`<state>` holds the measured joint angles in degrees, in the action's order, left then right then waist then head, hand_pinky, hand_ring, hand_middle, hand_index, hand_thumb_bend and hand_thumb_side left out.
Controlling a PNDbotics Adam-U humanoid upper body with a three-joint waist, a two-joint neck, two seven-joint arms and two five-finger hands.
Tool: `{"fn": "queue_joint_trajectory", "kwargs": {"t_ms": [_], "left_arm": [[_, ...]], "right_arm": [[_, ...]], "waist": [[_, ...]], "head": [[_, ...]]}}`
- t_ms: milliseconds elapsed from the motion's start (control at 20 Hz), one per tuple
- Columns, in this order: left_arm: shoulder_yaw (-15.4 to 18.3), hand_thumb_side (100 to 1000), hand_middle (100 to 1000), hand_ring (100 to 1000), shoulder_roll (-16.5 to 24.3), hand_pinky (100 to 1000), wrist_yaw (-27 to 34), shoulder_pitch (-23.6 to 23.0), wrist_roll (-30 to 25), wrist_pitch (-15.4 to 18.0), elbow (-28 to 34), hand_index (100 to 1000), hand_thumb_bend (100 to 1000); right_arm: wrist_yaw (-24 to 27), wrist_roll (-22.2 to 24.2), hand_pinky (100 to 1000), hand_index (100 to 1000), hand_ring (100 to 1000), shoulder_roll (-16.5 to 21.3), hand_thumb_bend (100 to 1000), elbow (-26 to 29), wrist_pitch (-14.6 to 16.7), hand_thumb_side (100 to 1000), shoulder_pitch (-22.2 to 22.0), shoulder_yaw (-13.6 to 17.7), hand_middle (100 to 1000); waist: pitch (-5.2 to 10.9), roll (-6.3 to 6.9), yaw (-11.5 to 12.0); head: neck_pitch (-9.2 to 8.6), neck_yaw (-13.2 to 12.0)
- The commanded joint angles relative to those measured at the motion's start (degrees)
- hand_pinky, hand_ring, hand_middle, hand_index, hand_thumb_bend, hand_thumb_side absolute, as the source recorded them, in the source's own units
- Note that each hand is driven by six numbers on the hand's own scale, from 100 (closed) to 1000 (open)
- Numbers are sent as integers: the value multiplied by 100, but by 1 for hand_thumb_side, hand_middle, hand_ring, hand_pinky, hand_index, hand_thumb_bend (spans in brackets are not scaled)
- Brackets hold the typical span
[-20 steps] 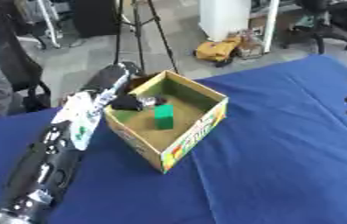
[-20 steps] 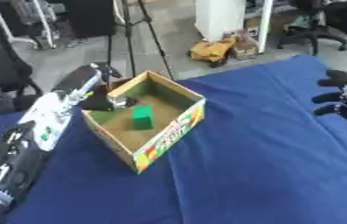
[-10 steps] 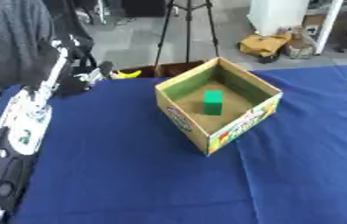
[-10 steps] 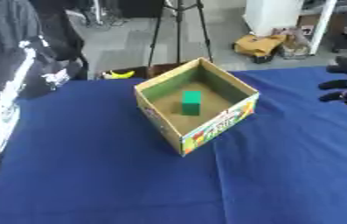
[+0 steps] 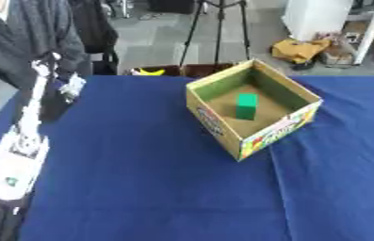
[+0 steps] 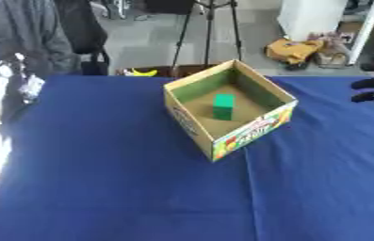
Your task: Pick up objects on the table and place them in the box.
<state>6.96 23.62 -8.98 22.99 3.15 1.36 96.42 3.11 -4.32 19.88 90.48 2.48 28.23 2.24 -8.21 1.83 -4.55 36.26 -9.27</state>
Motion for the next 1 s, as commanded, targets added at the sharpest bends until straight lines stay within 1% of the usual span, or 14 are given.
{"fn": "queue_joint_trajectory", "kwargs": {"t_ms": [50, 200, 500, 850, 1000], "left_arm": [[52, 943, 702, 633, 200, 551, 514, 2, -193, -140, 265, 799, 567], [35, 939, 701, 634, 176, 551, 546, -43, -322, -178, 260, 799, 580], [14, 936, 699, 633, 135, 550, 537, -109, -475, -149, 260, 798, 589], [25, 940, 697, 631, 95, 548, 559, -163, -504, -149, 268, 795, 582], [16, 940, 697, 630, 90, 548, 564, -168, -519, -154, 270, 794, 580]], "right_arm": [[-9, -45, 532, 813, 619, 61, 100, 146, -10, 984, 102, -21, 709], [-3, -41, 531, 807, 618, 60, 100, 145, -19, 984, 136, -43, 707], [3, -12, 529, 785, 614, 45, 100, 128, -34, 981, 145, -69, 701], [-15, -56, 525, 735, 606, 46, 100, 121, -70, 974, 142, -65, 687], [-13, -89, 523, 710, 604, 38, 100, 118, -82, 972, 126, -48, 684]], "waist": [[48, -29, -2], [24, -32, -1], [37, -48, 11], [45, -74, 15], [47, -86, 21]], "head": [[27, -14], [15, -12], [7, -23], [120, -49], [119, -32]]}}
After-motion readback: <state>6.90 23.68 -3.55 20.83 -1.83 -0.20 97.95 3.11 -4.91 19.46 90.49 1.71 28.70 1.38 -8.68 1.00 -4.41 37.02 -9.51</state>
